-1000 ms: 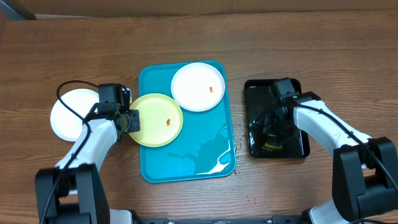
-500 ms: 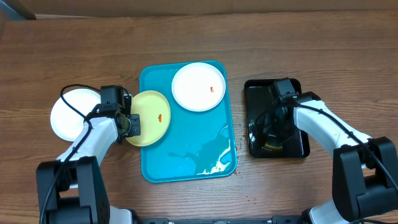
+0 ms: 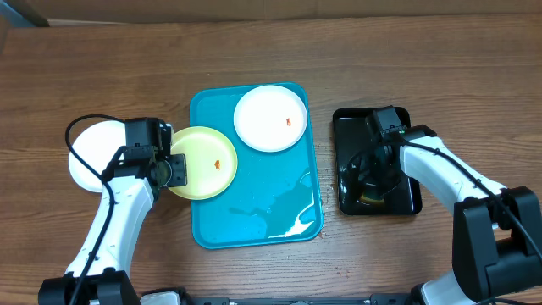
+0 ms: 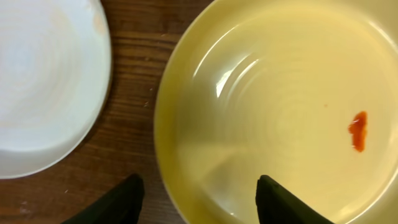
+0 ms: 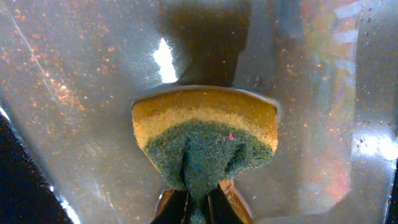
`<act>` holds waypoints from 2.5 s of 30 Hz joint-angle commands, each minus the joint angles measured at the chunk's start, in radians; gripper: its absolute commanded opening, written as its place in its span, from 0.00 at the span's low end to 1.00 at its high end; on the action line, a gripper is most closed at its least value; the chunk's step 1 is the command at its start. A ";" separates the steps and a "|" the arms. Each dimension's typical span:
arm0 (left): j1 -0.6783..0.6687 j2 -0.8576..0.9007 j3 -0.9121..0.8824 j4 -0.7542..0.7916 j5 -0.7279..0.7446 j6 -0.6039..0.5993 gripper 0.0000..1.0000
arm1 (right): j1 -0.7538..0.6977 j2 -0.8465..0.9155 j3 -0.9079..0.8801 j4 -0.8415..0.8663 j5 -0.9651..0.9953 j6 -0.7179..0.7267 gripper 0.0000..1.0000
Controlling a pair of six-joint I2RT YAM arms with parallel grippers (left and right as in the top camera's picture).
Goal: Clean dirty plates on tray and stack at the side
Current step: 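Drag the yellow-green plate toward the tray center with the left gripper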
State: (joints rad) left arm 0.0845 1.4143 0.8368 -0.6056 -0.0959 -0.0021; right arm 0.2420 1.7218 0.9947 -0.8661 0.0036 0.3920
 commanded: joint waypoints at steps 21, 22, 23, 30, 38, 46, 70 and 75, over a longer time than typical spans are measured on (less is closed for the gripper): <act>0.039 0.145 0.040 0.066 0.090 -0.020 0.04 | -0.002 0.006 0.020 -0.011 -0.009 0.001 0.04; 0.039 0.139 0.044 0.056 0.094 -0.019 0.04 | -0.002 0.006 0.020 -0.011 -0.009 0.001 0.04; 0.038 0.131 0.051 0.041 0.102 -0.019 0.04 | -0.002 0.006 0.020 -0.010 -0.009 0.001 0.04; -0.008 0.104 0.057 -0.072 0.220 -0.026 0.04 | -0.002 0.006 0.020 -0.003 -0.009 0.001 0.04; -0.143 0.104 0.052 -0.130 0.185 -0.172 0.04 | -0.002 0.006 0.020 0.001 -0.022 -0.018 0.04; -0.199 0.104 0.031 -0.120 0.072 -0.380 0.16 | -0.002 0.006 0.020 -0.003 -0.051 -0.046 0.04; -0.196 0.152 -0.004 0.052 0.074 0.130 0.36 | -0.002 0.006 0.020 0.018 -0.051 -0.048 0.04; -0.196 0.208 -0.004 0.080 0.075 0.127 0.24 | -0.002 0.006 0.020 0.023 -0.051 -0.048 0.04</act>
State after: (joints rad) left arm -0.1097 1.5845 0.8429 -0.5362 -0.0132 0.0925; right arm 0.2420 1.7218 0.9947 -0.8524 -0.0345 0.3466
